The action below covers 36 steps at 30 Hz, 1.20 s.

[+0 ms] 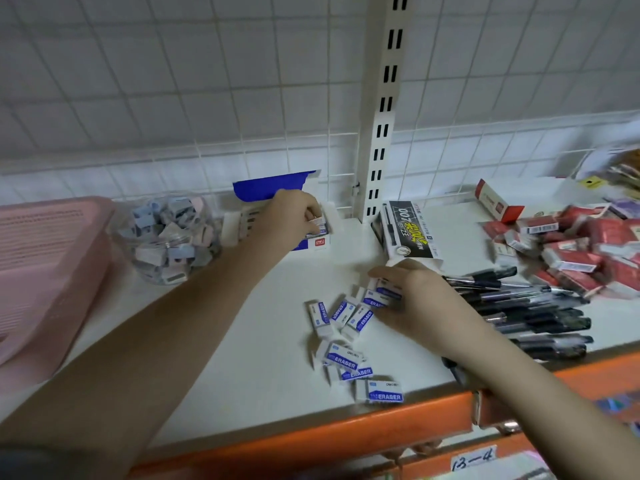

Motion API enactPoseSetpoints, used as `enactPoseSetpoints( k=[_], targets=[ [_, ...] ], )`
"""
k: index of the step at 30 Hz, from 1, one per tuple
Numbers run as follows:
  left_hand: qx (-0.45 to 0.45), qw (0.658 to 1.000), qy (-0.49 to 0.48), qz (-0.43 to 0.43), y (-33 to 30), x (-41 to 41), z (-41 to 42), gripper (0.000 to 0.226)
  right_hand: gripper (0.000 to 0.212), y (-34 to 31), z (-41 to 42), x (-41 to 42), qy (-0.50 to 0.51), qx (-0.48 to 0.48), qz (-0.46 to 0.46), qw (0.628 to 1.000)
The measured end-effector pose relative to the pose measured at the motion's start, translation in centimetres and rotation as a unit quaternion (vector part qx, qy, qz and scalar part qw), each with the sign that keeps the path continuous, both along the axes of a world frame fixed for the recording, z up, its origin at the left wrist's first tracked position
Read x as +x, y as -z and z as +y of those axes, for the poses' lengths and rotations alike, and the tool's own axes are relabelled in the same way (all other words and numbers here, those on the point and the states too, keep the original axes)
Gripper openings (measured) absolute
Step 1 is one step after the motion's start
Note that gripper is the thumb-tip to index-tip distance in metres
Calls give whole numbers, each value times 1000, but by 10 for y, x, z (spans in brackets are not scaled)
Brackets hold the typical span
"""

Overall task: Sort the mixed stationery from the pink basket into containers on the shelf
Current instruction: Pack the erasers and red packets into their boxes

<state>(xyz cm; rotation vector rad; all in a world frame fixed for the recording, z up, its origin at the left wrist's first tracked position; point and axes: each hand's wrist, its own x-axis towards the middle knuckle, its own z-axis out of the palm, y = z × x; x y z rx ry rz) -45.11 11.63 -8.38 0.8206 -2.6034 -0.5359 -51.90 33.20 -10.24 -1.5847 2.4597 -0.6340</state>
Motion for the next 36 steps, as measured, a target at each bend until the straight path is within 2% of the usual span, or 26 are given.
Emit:
enactPoseSetpoints(
  k=[5,11,19,21,23,26,29,33,36],
  targets=[
    [9,1000,21,-12,0,-1,0,16,52,5,5,3,49,-52,-71,995],
    [-28,997,46,-50,-3,0,-1,28,33,10,10,2,92,-111,-137,980],
    [-14,998,32,53,-6,33,32,12,37,2,14,0,97,-179,-211,956],
    [-1,1000,13,25,-5,47,50,12,36,0,13,-1,100,-179,-226,952],
    [42,998,-14,-47,0,60,64,16,29,-1,11,-3,93,-171,-240,951],
    [143,985,-24,-91,14,71,76,29,23,-4,5,-8,89,-153,-229,957],
    [196,977,-25,-79,21,78,81,35,16,-10,-2,-10,74,-137,-207,966],
    [219,973,-31,-67,19,90,83,19,9,-22,-17,-8,38,-127,-188,973],
    [198,976,-35,-87,18,101,88,21,9,-25,-35,-7,12,-138,-186,973]
  ],
)
